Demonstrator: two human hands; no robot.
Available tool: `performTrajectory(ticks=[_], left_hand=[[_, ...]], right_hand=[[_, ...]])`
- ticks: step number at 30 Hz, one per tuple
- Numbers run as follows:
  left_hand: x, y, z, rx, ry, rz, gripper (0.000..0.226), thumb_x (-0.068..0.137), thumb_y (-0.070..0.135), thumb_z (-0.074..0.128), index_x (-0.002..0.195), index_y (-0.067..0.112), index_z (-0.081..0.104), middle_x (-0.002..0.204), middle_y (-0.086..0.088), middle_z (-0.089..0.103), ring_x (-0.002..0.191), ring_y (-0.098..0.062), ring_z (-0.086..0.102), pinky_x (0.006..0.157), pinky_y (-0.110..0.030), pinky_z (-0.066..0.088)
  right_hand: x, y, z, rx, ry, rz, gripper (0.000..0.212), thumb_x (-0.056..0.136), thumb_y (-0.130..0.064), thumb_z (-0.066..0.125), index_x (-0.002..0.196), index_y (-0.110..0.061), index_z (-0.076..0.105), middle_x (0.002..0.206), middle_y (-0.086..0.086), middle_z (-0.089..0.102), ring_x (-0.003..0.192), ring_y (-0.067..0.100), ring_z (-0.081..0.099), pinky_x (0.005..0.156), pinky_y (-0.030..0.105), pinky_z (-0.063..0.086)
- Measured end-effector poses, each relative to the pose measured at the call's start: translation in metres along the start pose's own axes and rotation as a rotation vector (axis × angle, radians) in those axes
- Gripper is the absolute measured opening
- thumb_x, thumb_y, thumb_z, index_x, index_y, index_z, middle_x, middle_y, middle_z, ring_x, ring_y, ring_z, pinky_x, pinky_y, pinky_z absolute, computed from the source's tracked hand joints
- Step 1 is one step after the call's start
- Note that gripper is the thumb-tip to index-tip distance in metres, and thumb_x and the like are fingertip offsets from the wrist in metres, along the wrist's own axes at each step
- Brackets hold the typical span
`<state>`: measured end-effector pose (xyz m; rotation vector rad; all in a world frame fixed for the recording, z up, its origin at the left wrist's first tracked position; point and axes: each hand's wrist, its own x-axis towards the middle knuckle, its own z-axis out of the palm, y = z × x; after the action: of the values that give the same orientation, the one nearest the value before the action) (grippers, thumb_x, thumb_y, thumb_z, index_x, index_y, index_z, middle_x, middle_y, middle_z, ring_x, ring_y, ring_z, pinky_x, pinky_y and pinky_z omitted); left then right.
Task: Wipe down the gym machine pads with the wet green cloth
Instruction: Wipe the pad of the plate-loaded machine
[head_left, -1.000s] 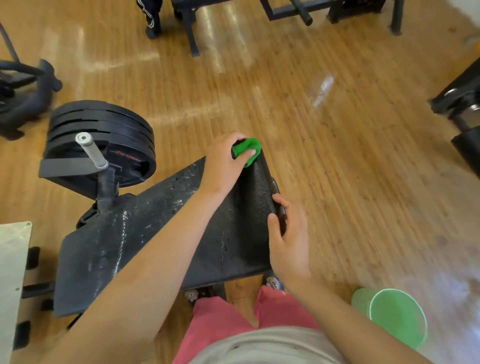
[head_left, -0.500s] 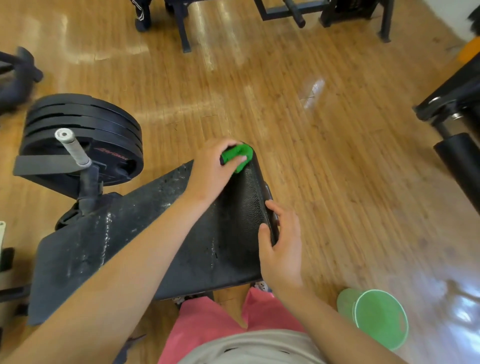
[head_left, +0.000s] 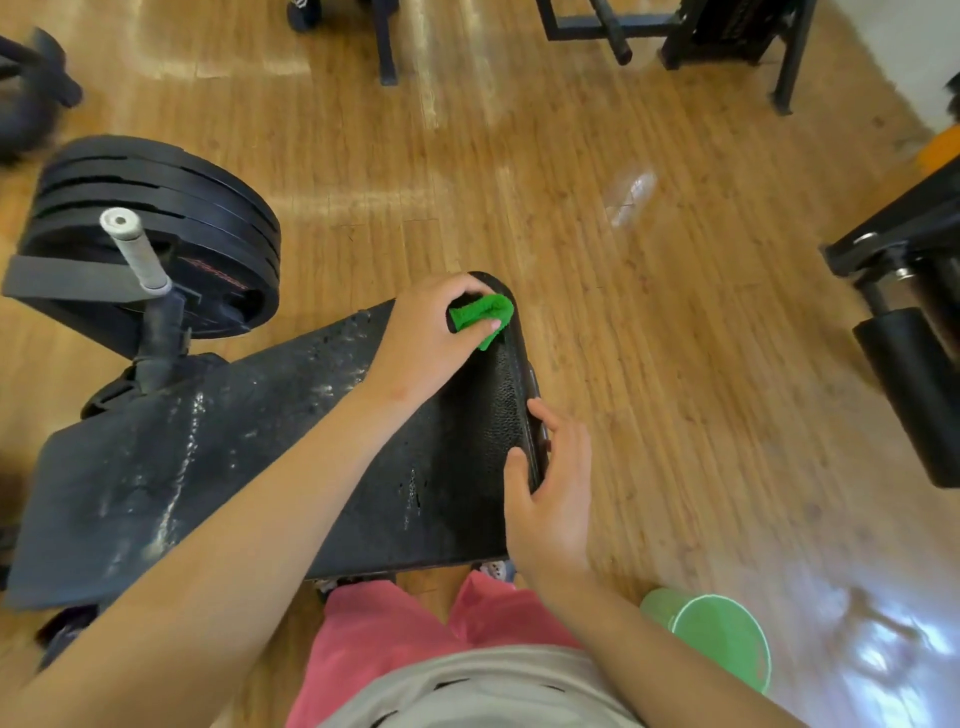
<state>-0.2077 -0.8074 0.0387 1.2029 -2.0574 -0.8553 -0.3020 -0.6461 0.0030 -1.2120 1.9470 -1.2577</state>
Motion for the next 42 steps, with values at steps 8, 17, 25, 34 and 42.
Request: performTrajectory(ticks=[8,17,25,34,42], left_hand=[[0.044,-0.021,0.002,0.030,0.012,0.015,0.017,0.088,0.025,0.067,0.098,0.012,0.064,0.086,0.011,0.056,0.080,-0.006,0.050,0.067,-0.006,0.033],[0.008,-0.022,-0.002,0.011,0.087,-0.044,0.014,0.088,0.022,0.066,0.100,0.014,0.064,0.094,0.009,0.062,0.092,-0.009,0.052,0.078,-0.014,0.035],[-0.010,-0.044,-0.024,0.104,-0.121,0.088,0.026,0.088,0.018,0.066,0.114,0.016,0.064,0.111,0.003,0.064,0.106,-0.007,0.049,0.089,-0.006,0.027],[0.053,-0.055,-0.026,0.034,-0.083,-0.035,0.022,0.092,0.017,0.061,0.113,0.010,0.062,0.107,0.001,0.064,0.100,-0.013,0.056,0.082,-0.019,0.039],[-0.021,-0.055,-0.033,-0.029,-0.055,-0.018,0.021,0.087,0.013,0.068,0.108,0.017,0.066,0.106,0.011,0.064,0.103,-0.006,0.056,0.090,-0.022,0.041]], right_hand=[[0.000,0.000,-0.001,-0.001,0.008,0.007,0.044,0.087,-0.033,0.044,0.129,-0.023,0.050,0.121,-0.016,0.049,0.120,0.006,0.046,0.102,0.020,0.037],[-0.001,-0.002,-0.001,0.009,0.037,0.038,0.043,0.088,-0.031,0.045,0.128,-0.020,0.054,0.120,-0.014,0.052,0.119,0.006,0.048,0.102,0.031,0.042],[-0.001,-0.003,0.002,0.012,0.085,0.057,0.037,0.088,-0.022,0.049,0.123,-0.029,0.056,0.119,-0.020,0.054,0.118,0.006,0.050,0.101,0.032,0.043],[-0.002,-0.004,0.004,0.026,0.117,0.116,0.034,0.086,-0.022,0.049,0.117,-0.035,0.057,0.115,-0.018,0.057,0.111,0.001,0.053,0.092,0.015,0.040],[-0.003,-0.004,0.004,0.029,0.127,0.125,0.032,0.089,-0.020,0.052,0.116,-0.035,0.057,0.114,-0.015,0.058,0.109,0.002,0.055,0.093,0.020,0.043]])
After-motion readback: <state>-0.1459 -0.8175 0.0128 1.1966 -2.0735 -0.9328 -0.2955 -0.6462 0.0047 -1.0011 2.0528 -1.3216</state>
